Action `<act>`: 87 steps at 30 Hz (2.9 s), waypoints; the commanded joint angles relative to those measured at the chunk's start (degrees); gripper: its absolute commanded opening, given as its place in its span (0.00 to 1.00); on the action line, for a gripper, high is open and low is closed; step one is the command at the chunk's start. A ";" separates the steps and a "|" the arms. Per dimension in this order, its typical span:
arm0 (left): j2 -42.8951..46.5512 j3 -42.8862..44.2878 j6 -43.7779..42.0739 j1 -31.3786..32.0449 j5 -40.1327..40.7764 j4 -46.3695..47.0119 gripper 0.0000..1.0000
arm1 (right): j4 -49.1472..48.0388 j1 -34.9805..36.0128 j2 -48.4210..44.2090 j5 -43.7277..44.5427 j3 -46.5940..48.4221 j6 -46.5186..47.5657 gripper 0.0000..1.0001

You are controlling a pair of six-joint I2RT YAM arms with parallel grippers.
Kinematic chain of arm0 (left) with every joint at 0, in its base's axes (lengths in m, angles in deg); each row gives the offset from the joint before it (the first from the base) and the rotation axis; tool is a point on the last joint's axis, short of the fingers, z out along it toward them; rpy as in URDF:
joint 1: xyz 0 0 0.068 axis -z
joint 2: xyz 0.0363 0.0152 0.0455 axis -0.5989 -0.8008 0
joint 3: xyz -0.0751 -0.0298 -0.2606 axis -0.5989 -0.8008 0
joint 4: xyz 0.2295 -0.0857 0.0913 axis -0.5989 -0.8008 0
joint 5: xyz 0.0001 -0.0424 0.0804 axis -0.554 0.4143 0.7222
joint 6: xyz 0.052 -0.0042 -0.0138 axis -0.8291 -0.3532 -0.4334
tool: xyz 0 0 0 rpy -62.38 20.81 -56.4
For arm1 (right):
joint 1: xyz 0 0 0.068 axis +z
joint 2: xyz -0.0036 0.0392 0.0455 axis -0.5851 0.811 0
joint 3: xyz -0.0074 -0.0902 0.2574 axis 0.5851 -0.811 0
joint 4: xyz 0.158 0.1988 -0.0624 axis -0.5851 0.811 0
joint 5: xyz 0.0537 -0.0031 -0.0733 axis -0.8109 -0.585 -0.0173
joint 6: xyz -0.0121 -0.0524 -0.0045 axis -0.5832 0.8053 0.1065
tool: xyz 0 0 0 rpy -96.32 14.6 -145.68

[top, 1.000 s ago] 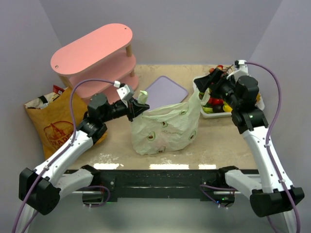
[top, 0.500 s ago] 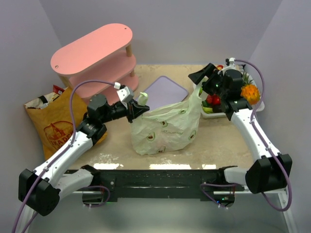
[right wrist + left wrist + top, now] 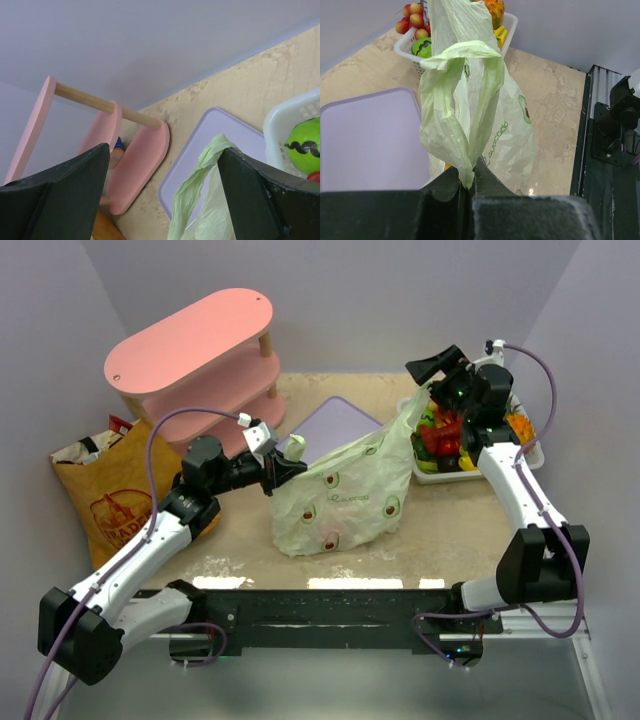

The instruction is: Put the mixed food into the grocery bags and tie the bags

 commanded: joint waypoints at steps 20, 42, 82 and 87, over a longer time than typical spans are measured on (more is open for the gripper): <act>0.64 -0.28 -0.38 0.59 -0.48 1.18 0.00 | 24.50 -0.52 -23.13 -6.13 0.45 23.70 0.99; 0.29 -0.37 -0.82 1.21 -0.92 1.01 0.00 | 17.29 -0.52 -15.05 -6.74 -8.87 23.36 0.99; -0.23 -0.28 -1.08 2.97 -1.01 0.74 0.00 | 40.22 -0.52 -25.94 8.38 -14.07 0.94 0.99; -0.15 -0.28 -1.08 3.06 -1.01 0.74 0.00 | 42.43 -0.52 -27.26 11.36 -10.38 4.62 0.99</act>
